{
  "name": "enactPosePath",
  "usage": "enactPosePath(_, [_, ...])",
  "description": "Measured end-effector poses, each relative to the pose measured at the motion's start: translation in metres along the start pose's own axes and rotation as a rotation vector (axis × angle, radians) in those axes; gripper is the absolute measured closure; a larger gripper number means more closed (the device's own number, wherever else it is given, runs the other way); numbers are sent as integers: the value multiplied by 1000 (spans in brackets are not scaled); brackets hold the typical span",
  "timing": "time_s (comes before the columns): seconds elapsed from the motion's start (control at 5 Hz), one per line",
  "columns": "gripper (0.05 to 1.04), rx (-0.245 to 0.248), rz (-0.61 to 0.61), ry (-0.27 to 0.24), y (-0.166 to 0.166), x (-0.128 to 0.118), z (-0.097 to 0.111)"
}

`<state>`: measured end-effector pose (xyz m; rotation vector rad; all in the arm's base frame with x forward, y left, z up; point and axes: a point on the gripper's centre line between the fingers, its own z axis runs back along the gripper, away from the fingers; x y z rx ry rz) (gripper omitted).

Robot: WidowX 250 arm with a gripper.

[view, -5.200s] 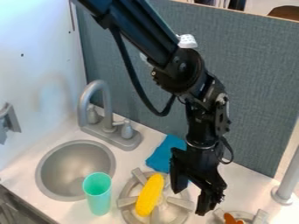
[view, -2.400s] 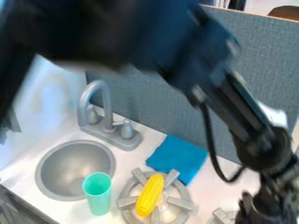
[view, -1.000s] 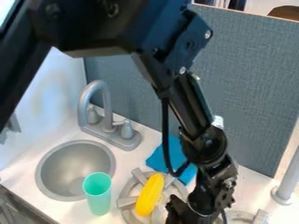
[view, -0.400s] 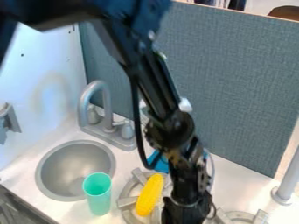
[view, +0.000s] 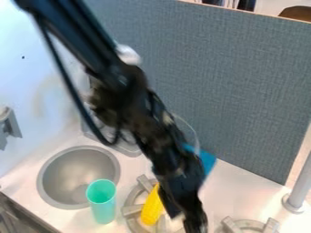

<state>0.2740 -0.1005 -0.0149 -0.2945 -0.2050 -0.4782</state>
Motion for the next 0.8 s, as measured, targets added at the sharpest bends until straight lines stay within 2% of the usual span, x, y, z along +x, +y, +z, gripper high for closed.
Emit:
enactPosePath(0.2, [82, 115, 86, -2, 12, -3, 22])
enactPosePath(0.4, [82, 213, 226, 35, 38, -14, 36])
enactPosePath(0.6, [82, 272, 322, 33, 65, -11, 50])
enactPosePath(0.8, [83, 278, 382, 62, 79, -14, 48])
